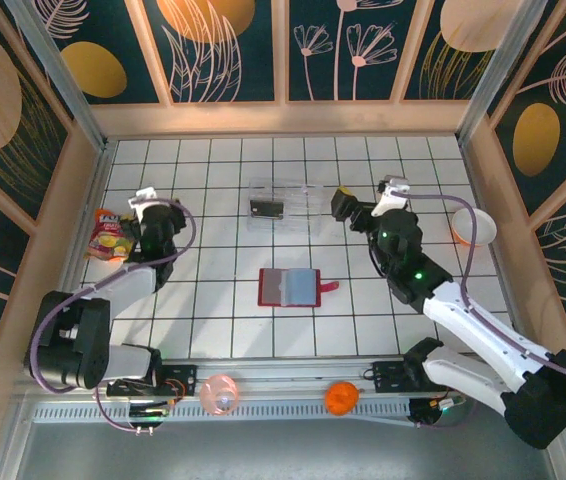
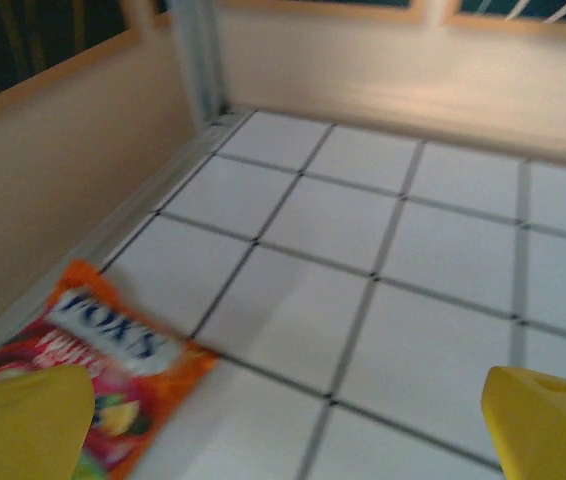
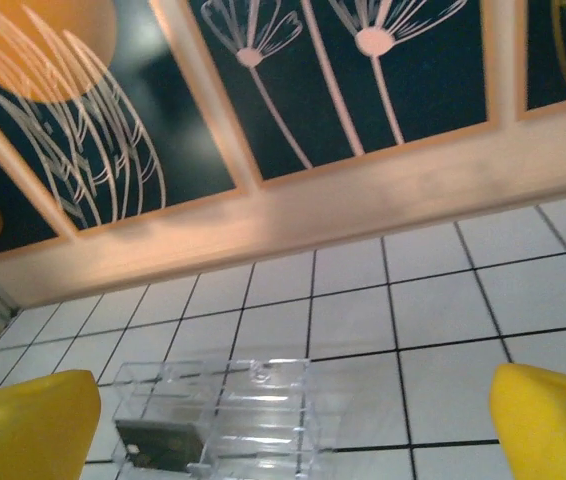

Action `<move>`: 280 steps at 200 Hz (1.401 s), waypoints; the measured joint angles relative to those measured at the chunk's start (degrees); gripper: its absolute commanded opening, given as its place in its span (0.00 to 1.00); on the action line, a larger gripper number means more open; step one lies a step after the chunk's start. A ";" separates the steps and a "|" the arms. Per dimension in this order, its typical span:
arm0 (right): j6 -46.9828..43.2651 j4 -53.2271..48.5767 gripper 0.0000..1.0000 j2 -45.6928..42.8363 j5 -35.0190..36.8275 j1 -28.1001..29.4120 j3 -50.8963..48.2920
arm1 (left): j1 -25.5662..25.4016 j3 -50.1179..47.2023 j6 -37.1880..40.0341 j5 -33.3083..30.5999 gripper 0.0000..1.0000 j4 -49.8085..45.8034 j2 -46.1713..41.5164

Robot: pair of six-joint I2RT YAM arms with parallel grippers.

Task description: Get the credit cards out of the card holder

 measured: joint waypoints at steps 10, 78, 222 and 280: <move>-0.98 0.28 0.99 -1.31 0.22 -0.26 -0.98 | 1.31 -1.84 0.92 0.02 0.99 2.51 0.55; -10.43 5.62 0.99 -5.03 -1.44 -0.94 -6.69 | 4.26 -4.00 5.05 9.66 0.99 20.48 8.92; -13.90 25.62 0.99 3.56 -6.99 -26.67 -20.24 | 5.35 -14.60 5.88 13.35 0.99 40.59 9.99; -17.53 40.92 0.99 28.63 -9.84 -29.64 -21.55 | 5.35 -14.60 5.88 13.33 0.99 40.70 9.97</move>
